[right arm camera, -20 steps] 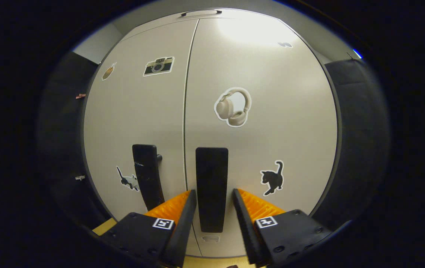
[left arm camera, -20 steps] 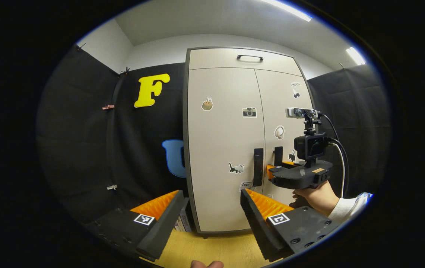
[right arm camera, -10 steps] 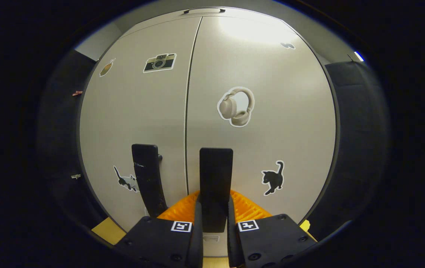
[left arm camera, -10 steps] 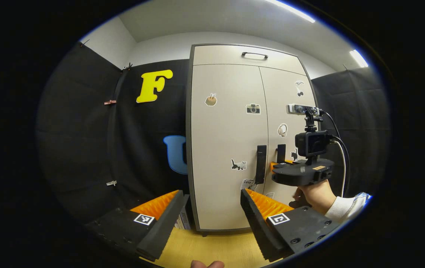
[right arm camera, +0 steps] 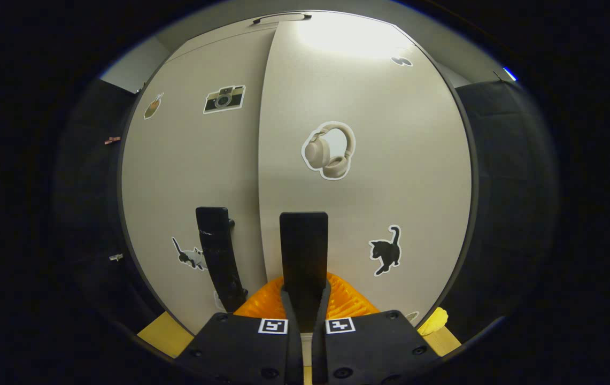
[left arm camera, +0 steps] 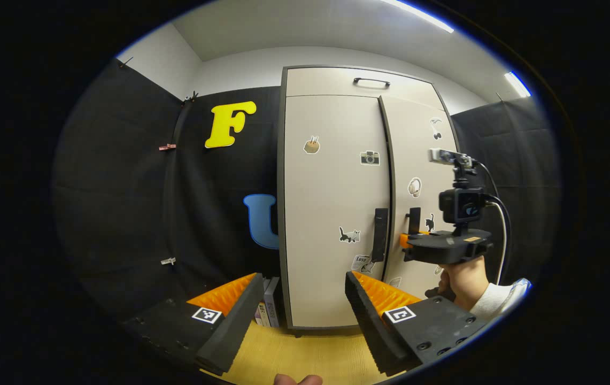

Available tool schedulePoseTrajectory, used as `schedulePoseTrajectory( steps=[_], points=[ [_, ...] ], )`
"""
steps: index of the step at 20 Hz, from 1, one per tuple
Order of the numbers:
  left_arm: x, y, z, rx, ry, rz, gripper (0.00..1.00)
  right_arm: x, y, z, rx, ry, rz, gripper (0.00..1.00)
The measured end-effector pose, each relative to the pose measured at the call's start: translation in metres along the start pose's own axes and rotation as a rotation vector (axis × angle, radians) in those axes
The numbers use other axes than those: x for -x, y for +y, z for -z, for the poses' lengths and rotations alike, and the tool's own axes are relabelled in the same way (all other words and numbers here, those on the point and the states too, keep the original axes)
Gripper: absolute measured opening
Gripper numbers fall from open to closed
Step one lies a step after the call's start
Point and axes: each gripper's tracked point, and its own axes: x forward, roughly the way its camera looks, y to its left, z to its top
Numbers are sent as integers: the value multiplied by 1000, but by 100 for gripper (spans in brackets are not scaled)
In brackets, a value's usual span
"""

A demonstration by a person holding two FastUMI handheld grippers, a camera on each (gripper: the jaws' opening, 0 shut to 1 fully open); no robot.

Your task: Open the right door of the double-door shoe cabinet with the right hand, and open the left door with the left hand.

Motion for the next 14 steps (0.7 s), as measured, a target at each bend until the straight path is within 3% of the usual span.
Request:
schedulePoseTrajectory(
  steps=[14],
  points=[
    [9, -5, 5, -12, 6, -34, 95, 31, -19, -8, -54, -40, -87, 10]
  ],
)
